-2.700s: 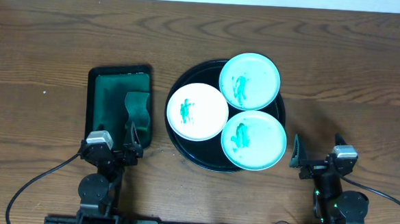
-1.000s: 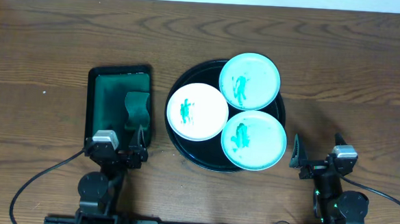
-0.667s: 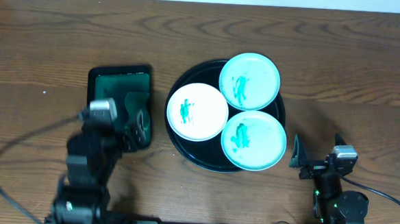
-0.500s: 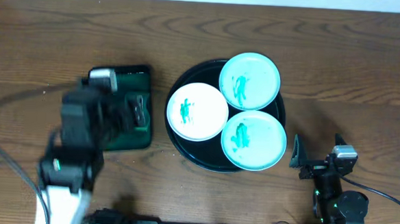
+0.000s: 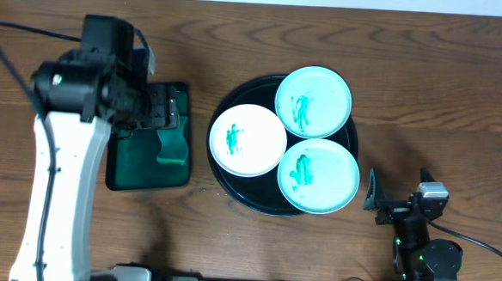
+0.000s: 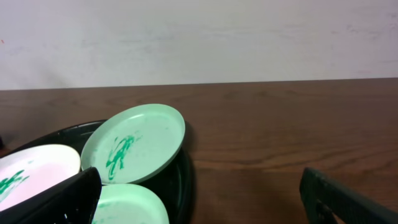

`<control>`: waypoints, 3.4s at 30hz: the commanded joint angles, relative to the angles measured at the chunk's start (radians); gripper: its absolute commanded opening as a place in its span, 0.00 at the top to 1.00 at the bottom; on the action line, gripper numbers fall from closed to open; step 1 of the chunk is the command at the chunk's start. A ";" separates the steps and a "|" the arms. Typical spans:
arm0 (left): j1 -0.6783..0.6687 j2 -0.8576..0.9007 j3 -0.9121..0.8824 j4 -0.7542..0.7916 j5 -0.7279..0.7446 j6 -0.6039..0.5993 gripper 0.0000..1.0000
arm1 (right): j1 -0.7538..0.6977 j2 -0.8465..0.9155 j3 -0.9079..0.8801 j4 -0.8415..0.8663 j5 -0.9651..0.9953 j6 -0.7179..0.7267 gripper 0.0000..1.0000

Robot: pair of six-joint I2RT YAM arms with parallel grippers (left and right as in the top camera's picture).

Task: Clean dirty plates on tray and stack at the side
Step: 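Raise the left arm over the green basin toward the sponge, then move the right gripper over the plates toward the white plate rim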

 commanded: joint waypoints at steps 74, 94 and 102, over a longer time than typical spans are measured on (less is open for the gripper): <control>0.003 0.172 0.016 0.023 0.010 0.017 0.18 | 0.351 2.082 2.126 -1.572 -0.046 -0.245 0.01; 0.003 0.172 0.016 0.030 0.010 0.017 0.18 | 0.548 2.090 2.126 -1.297 0.019 -0.036 0.01; 0.003 0.172 0.016 0.030 0.010 0.018 0.18 | 0.565 2.090 2.126 -1.259 -0.016 0.211 0.20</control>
